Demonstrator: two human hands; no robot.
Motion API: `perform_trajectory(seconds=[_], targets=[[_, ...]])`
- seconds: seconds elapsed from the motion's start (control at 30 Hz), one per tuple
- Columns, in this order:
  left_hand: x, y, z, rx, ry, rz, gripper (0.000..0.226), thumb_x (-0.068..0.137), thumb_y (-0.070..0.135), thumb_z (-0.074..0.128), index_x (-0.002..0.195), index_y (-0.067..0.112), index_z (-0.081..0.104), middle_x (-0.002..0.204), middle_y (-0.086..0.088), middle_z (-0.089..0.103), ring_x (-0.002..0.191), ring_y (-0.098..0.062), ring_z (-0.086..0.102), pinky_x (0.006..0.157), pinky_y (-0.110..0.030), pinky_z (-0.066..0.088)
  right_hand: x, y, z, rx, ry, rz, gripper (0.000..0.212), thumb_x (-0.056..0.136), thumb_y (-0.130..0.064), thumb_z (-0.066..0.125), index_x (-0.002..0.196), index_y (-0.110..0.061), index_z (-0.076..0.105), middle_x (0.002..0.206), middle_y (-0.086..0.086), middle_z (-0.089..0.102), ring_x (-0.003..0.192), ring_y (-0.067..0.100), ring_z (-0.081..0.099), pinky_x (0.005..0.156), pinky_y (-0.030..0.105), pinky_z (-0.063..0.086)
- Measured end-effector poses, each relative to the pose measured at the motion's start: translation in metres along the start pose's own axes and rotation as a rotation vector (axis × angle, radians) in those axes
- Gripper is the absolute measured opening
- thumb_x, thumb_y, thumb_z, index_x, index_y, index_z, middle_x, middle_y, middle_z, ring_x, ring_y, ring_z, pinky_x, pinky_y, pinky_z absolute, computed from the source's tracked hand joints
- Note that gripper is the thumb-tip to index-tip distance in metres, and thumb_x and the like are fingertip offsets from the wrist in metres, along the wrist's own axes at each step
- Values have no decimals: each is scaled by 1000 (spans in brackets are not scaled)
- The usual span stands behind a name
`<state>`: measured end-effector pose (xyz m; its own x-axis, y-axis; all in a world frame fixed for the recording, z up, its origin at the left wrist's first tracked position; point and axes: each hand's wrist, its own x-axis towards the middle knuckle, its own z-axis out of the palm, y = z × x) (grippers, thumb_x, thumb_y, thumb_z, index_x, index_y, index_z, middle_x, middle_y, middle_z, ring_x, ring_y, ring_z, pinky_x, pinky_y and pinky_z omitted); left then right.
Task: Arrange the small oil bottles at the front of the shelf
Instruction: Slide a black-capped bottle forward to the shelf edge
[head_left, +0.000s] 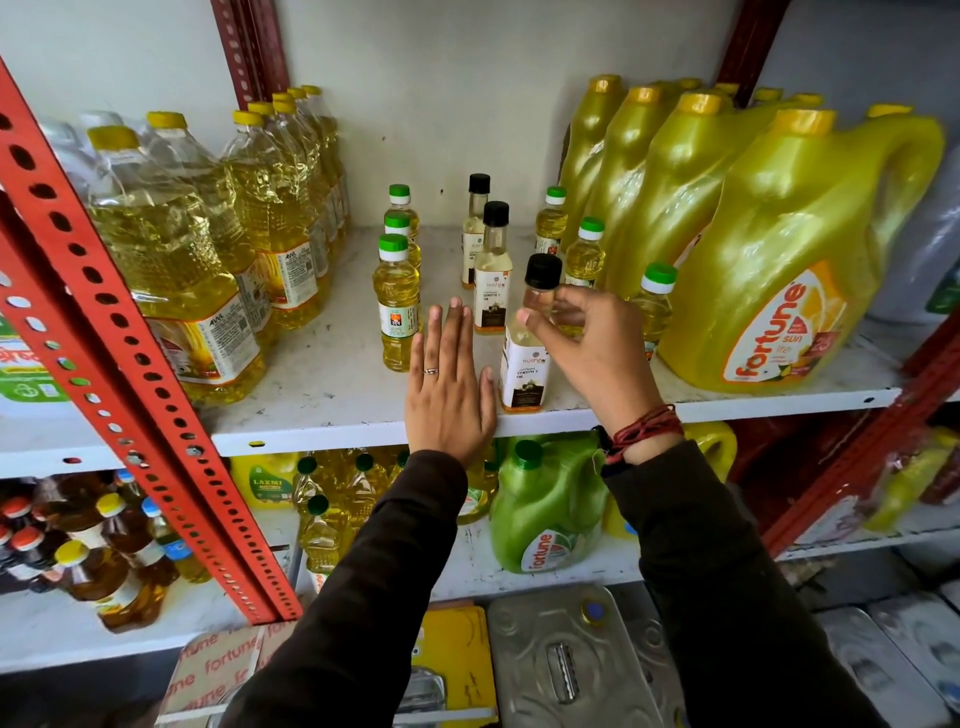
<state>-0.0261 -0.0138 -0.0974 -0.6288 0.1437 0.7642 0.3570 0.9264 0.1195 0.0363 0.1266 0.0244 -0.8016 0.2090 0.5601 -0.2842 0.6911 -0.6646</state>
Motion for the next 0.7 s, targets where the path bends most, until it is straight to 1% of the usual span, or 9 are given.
perform_trajectory(seconds=[0.1, 0.27, 0.4, 0.53, 0.6, 0.67, 0.7], targets=[[0, 0, -1, 2, 4, 2, 71, 104, 38, 27, 165, 4, 16, 174, -13, 12, 161, -25, 2, 131, -40, -4, 0, 0, 0, -8, -1, 11, 27, 84, -37, 74, 104, -18, 76, 96, -3, 78, 86, 10, 72, 81, 32, 60], [0, 0, 0, 5, -3, -1, 71, 105, 39, 27, 166, 5, 15, 174, -12, 10, 161, -23, -1, 131, -39, -6, 0, 1, 2, -2, 6, 42, 34, 81, -41, 76, 106, -18, 75, 100, -1, 77, 88, 11, 72, 81, 30, 60], [0, 0, 0, 3, -16, 1, 71, 105, 39, 28, 166, 5, 15, 174, -12, 9, 161, -23, -2, 131, -39, -7, 0, 3, 5, 3, 4, 53, 45, 79, -45, 76, 112, -15, 72, 106, 0, 76, 94, 12, 72, 84, 32, 61], [1, 0, -4, -24, -24, 9, 70, 104, 37, 27, 165, 3, 19, 174, -12, 10, 161, -23, 1, 131, -39, -6, -3, -1, 6, -4, 27, 60, 44, 80, -42, 77, 113, -13, 71, 109, 2, 75, 96, 14, 72, 85, 32, 60], [1, -1, -7, -63, -26, 22, 69, 104, 37, 27, 165, 4, 21, 174, -13, 12, 161, -24, 2, 131, -38, -6, -4, -3, 5, 3, 22, 62, 46, 80, -42, 77, 117, -15, 67, 113, 2, 73, 101, 16, 71, 88, 32, 59], [0, -4, -11, -92, -20, 28, 68, 105, 37, 27, 165, 5, 20, 174, -12, 12, 162, -25, 3, 131, -39, -5, -5, -5, 3, 19, 35, 58, 56, 80, -47, 76, 126, -20, 61, 122, 1, 70, 110, 16, 68, 92, 37, 58], [0, -8, -13, -97, -13, 25, 68, 105, 37, 27, 165, 5, 19, 174, -11, 10, 162, -25, 3, 131, -38, -5, -5, -7, 2, 20, 68, 42, 62, 79, -50, 75, 132, -21, 57, 128, 0, 67, 115, 16, 65, 95, 37, 57]])
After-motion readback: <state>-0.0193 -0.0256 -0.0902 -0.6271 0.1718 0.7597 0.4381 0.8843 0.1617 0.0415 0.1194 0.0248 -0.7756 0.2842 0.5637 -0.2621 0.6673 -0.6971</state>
